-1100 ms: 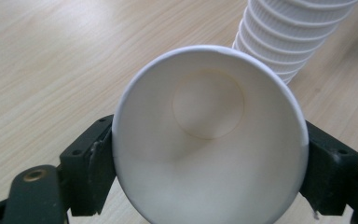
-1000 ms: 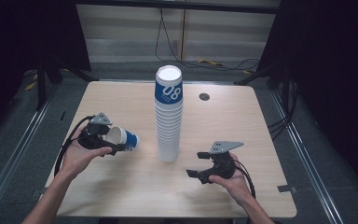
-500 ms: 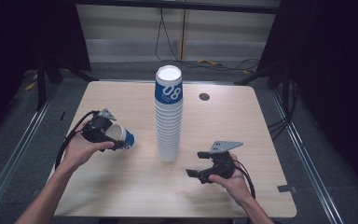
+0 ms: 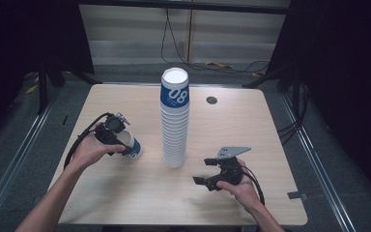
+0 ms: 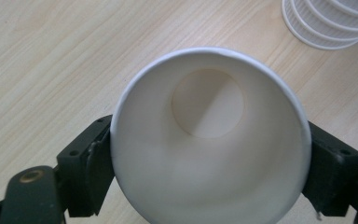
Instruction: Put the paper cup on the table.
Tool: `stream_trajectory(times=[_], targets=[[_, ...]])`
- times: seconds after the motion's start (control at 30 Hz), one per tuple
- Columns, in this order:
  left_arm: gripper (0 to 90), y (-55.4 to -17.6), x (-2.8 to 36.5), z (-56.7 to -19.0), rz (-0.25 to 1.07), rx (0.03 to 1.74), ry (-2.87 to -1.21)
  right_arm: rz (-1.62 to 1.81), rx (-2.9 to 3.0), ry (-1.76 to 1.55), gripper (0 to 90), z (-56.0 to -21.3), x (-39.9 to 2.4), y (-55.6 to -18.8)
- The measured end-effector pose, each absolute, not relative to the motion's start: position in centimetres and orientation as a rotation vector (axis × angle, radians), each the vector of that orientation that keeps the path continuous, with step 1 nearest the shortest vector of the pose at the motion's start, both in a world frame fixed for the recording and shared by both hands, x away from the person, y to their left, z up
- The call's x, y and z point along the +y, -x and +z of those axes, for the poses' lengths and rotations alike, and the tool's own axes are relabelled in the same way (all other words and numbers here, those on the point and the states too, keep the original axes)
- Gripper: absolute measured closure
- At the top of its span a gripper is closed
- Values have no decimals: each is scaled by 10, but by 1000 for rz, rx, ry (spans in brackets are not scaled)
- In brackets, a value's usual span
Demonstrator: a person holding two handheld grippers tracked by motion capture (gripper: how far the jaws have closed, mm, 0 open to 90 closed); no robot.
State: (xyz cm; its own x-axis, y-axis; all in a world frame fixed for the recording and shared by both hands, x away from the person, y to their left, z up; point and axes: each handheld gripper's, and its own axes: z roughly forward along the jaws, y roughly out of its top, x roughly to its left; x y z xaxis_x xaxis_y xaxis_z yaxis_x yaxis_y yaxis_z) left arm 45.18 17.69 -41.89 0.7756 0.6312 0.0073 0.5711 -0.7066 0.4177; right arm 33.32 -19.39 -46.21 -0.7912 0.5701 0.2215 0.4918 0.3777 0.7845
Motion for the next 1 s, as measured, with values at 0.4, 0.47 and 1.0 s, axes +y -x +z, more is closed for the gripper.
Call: stream_trajectory(times=[0.4,0.47,1.0], targets=[[127,-462,160,-425,288,881,-2681,1391,2524,-983,144,-461,-196,-333],[132,-461,158,-425,304,880,-2675,1396,2525,-982,145,-461,-196,-333],[152,-463,171,-435,234,899,-2580,1409,2531,-990,145,-461,-195,-334]])
